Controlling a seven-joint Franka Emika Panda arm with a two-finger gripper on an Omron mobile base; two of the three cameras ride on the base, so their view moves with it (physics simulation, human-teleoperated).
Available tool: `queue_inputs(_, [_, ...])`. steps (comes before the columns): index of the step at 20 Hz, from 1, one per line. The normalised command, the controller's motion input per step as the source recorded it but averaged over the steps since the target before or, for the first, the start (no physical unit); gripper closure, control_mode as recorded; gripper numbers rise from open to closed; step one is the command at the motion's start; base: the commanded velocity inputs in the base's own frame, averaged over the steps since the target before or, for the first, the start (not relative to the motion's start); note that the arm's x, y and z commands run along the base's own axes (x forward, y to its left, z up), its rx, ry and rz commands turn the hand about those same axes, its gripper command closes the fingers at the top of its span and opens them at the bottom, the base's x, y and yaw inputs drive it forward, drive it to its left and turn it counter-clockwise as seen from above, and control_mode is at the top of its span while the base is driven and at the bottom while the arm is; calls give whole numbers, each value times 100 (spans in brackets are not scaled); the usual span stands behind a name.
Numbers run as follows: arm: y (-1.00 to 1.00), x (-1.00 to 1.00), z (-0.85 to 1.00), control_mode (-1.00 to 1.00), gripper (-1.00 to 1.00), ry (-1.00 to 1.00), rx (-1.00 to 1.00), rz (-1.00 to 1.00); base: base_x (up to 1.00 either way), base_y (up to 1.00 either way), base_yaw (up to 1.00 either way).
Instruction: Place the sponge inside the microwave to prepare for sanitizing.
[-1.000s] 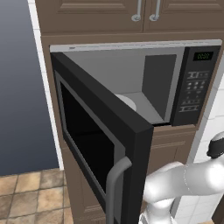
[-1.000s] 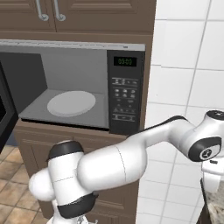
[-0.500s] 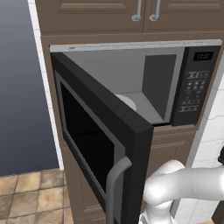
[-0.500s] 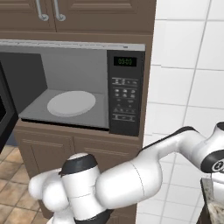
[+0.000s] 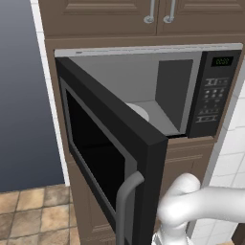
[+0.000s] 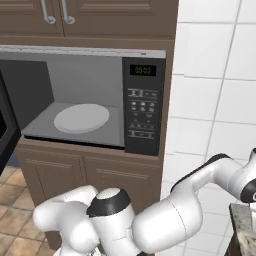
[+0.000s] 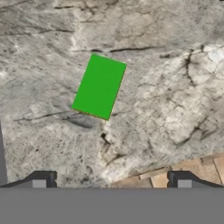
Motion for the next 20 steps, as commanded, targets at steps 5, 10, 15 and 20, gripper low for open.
queue_inputs(5, [-44,-5,0,-100,-100,9,0,0,0,0,0])
queue_inputs(10, [-38,-5,-5,-100,-100,0,2,0,0,0,0])
queue_inputs(15, [-5,0,-21,-100,-100,0,7,0,0,0,0])
queue_inputs(20, [0,2,-30,-100,-100,0,4,0,0,0,0])
